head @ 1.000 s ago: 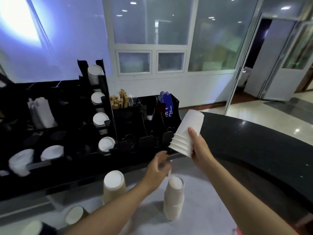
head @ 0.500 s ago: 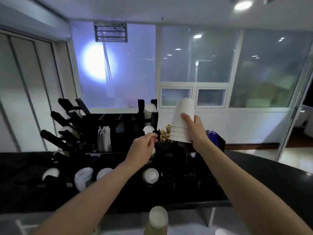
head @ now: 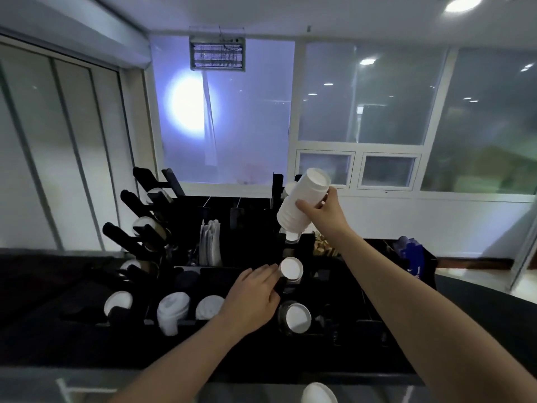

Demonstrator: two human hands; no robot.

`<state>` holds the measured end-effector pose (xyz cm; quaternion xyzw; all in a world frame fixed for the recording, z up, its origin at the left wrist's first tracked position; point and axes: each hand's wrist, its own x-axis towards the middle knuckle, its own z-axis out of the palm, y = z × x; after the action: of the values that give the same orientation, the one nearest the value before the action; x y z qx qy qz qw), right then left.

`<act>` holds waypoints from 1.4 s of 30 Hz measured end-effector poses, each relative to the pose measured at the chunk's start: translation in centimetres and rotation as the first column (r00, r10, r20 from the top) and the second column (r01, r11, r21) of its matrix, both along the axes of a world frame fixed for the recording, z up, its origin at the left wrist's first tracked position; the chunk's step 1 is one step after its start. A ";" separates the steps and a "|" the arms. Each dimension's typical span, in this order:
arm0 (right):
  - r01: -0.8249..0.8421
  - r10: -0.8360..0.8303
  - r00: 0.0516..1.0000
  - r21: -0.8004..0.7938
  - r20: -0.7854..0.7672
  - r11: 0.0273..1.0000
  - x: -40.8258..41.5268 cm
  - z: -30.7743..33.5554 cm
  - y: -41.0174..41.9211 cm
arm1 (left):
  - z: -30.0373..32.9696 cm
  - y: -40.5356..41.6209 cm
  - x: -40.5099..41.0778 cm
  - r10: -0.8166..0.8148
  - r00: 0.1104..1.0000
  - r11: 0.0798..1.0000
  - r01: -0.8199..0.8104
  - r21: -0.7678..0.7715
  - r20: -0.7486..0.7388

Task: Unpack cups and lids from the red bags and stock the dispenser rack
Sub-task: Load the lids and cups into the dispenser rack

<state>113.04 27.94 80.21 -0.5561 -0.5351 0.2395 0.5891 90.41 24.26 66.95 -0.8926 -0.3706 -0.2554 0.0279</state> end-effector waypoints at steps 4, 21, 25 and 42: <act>0.051 -0.039 0.977 -0.051 0.209 0.997 -0.2 -1.8 1.4 | -0.4 0.1 0.2 -0.015 0.998 1.000 0.013 0.021 0.059; 0.112 -0.211 0.602 0.181 0.770 0.977 0.2 -6.2 2.7 | -1.0 0.8 0.5 -0.115 0.966 0.986 0.084 0.141 0.230; 0.190 -0.187 0.565 0.093 0.803 0.977 0.0 -5.5 2.6 | -0.9 0.7 0.6 -0.122 0.963 0.987 0.091 0.136 0.239; 0.287 -0.206 0.754 -0.032 0.623 0.957 7.2 -7.0 -14.6 | 0.7 -11.5 10.0 -0.181 0.978 0.968 0.158 0.197 0.105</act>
<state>120.25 13.32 73.23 -0.7050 -0.6029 -0.0010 0.3734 100.39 12.72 67.63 -0.8971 -0.2683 -0.3445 0.0671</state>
